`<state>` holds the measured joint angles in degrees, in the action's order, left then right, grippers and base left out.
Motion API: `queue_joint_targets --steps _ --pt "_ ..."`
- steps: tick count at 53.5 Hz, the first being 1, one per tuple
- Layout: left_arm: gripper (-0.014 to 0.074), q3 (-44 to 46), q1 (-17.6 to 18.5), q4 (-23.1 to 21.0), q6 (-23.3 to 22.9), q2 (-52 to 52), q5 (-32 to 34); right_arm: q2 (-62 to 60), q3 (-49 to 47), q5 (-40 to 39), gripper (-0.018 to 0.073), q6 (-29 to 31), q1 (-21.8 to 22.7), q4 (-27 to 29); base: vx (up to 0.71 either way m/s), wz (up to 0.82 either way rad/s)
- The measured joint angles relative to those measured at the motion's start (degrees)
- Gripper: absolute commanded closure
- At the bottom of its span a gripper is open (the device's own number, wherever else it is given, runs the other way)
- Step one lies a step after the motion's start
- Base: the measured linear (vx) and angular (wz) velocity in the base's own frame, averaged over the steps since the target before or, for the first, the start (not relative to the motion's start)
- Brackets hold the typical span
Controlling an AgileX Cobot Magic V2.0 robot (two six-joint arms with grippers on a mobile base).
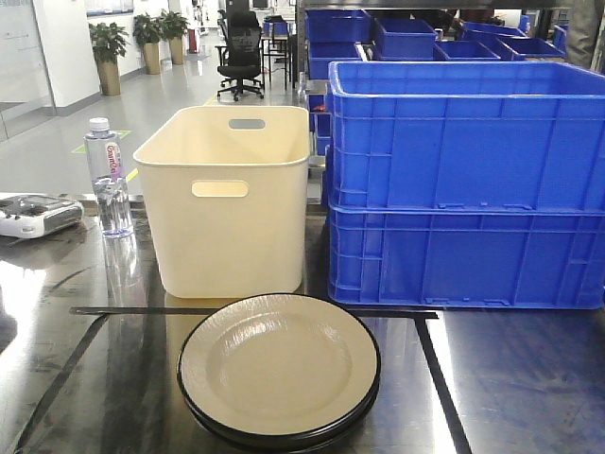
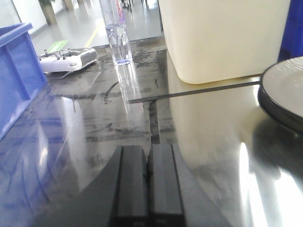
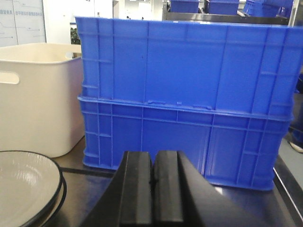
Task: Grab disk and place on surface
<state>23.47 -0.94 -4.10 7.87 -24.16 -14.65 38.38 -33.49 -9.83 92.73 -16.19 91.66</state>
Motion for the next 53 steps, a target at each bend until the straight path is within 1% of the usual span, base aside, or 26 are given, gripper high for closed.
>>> queue_joint_targets --steps 5,12,42,47,53 --pt "0.0598 -2.23 0.00 -0.14 0.00 3.49 0.00 -0.94 1.64 0.27 0.0572 -0.58 0.00 0.09 0.00 0.00" --pt "0.0598 -3.06 0.00 -0.14 0.00 5.19 -0.50 -1.11 2.41 0.44 0.0572 -0.86 0.00 0.20 0.00 0.00" --pt "0.0598 -3.78 0.00 -0.18 0.00 5.54 -0.33 -1.11 2.61 0.44 0.0572 -0.95 0.00 0.20 0.00 0.00" --pt "0.0598 -6.29 0.00 -0.18 0.00 7.31 0.39 -1.11 2.61 0.50 0.0572 -0.95 0.00 0.20 0.00 0.00" --pt "0.0598 -12.39 0.00 -0.34 0.00 12.41 1.35 -1.11 2.61 0.50 0.0572 -0.95 0.00 0.20 0.00 0.00"
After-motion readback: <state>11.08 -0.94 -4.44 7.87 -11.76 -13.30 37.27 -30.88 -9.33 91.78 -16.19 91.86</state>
